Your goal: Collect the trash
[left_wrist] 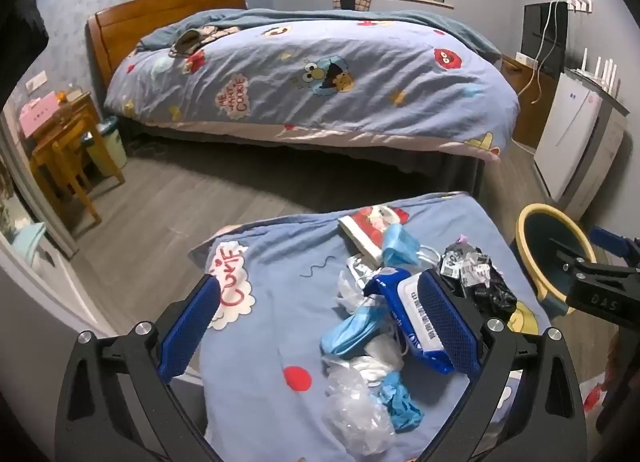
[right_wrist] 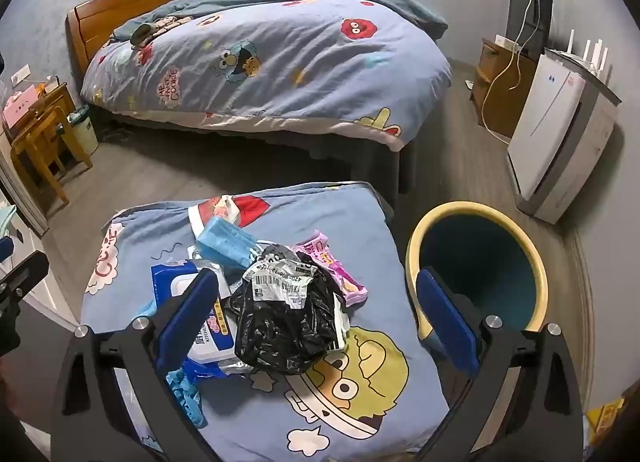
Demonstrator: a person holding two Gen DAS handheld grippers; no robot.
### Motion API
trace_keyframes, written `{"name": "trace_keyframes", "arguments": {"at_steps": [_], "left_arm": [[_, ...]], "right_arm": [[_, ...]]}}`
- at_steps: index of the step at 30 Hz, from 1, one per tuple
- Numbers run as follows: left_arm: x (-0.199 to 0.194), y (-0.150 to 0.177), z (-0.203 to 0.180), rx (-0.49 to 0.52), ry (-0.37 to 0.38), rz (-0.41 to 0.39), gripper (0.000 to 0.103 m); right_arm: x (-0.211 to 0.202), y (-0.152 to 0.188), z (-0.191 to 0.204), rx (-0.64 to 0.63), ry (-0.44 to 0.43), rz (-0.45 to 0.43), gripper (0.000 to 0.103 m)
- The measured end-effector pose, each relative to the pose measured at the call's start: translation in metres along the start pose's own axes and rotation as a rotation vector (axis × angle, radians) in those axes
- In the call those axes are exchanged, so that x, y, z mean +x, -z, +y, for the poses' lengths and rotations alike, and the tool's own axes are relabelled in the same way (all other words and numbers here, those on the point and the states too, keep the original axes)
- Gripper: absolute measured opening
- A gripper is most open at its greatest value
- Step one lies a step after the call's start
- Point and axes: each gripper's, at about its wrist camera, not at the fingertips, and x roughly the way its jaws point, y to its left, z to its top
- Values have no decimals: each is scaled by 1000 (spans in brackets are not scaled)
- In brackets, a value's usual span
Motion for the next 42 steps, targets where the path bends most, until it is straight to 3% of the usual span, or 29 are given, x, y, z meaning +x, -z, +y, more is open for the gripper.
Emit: {"name": "trace_keyframes", "arguments": {"at_steps": [42], "left_arm": [[-5,-3,-2,20,-13,-9,98]], "right_arm": [[4,4,-1,11,-13,33,97]]}}
